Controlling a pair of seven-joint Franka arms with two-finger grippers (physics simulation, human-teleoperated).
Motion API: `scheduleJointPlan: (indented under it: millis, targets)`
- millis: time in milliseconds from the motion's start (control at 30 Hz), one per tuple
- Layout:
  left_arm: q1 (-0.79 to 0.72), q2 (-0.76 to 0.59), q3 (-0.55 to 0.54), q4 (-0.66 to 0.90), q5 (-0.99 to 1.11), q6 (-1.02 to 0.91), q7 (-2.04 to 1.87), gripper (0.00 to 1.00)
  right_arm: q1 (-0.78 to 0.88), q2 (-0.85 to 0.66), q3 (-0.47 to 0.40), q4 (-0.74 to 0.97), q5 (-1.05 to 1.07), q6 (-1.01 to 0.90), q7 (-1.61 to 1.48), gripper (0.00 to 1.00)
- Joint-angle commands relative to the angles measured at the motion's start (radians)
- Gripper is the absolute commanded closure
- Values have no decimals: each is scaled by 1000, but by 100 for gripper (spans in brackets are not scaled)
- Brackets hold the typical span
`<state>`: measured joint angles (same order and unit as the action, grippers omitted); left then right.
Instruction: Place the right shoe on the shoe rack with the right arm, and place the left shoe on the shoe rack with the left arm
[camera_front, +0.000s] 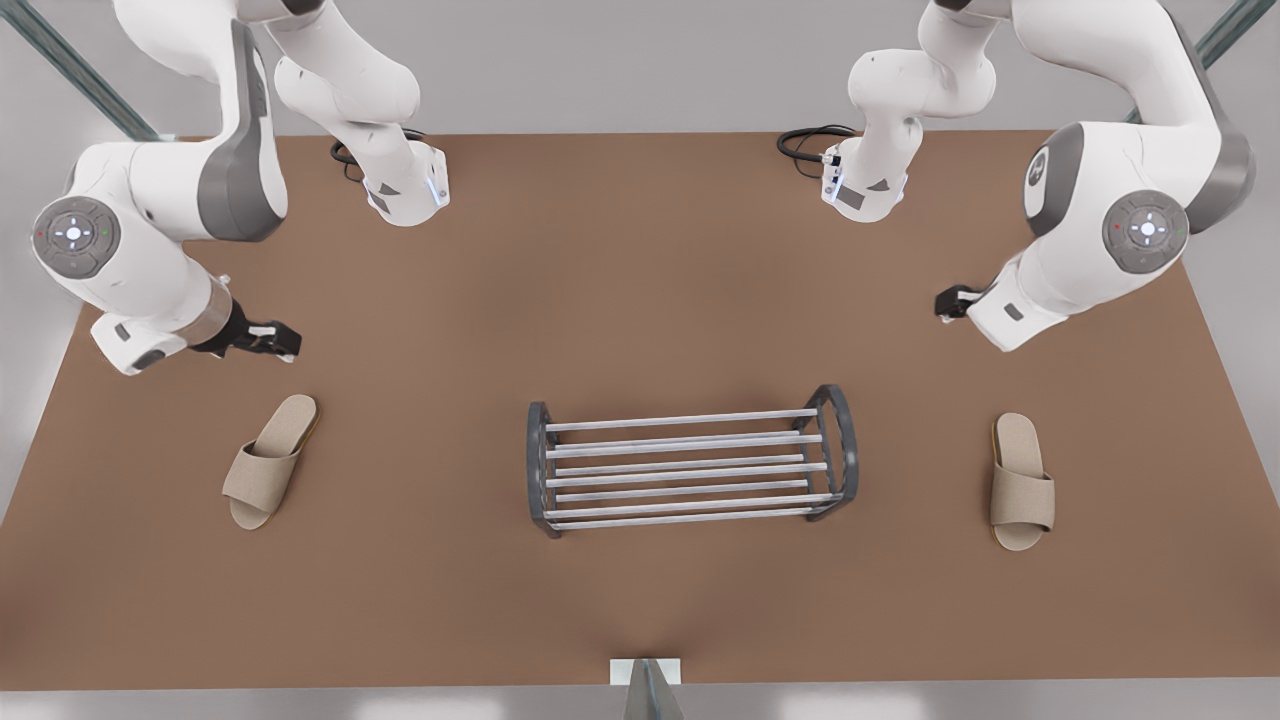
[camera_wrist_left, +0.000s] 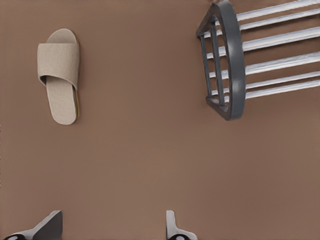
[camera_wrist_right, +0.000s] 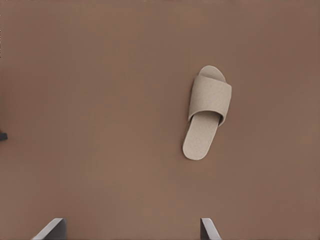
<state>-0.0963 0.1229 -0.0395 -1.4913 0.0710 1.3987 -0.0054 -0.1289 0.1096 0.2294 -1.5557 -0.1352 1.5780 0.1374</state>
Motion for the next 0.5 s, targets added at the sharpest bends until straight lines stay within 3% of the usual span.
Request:
scheduleJointPlan:
  millis: [0,67,133,200,233,300,333,367,400,467]
  targets:
    - [10,-2,1,-1,10,126,19,0,-12,-8,11,-24,-50,175,88,0]
    - [10,4,3,-3,9,128,4,0,-25,-13,4,-35,8,183,90,0]
    - [13,18,93,-73,-5,181,10,0,-23,-19,70,-58,-9,186,146,0]
    - [13,11,311,-322,-348,552,13,0,-25,-25,220,-153,-277,273,254,0]
    - [13,-2,366,-492,-560,785,56,0,-25,-28,240,-228,-391,384,254,0]
    - [13,-6,493,-671,-989,905,612,0,-41,-62,237,-467,-731,727,254,0]
    - [12,-8,550,-786,-1273,957,1010,0,-43,-100,122,-644,-966,1057,257,0]
    - [12,-3,589,-866,-1496,965,1330,0,-40,-97,-95,-673,-1347,1419,266,0]
    - [12,14,613,-940,-1781,967,1780,0,-34,-64,-275,-592,-1846,1646,301,0]
    - [10,32,612,-1003,-2203,1000,2380,0,-64,57,-272,-475,-2061,1692,291,0]
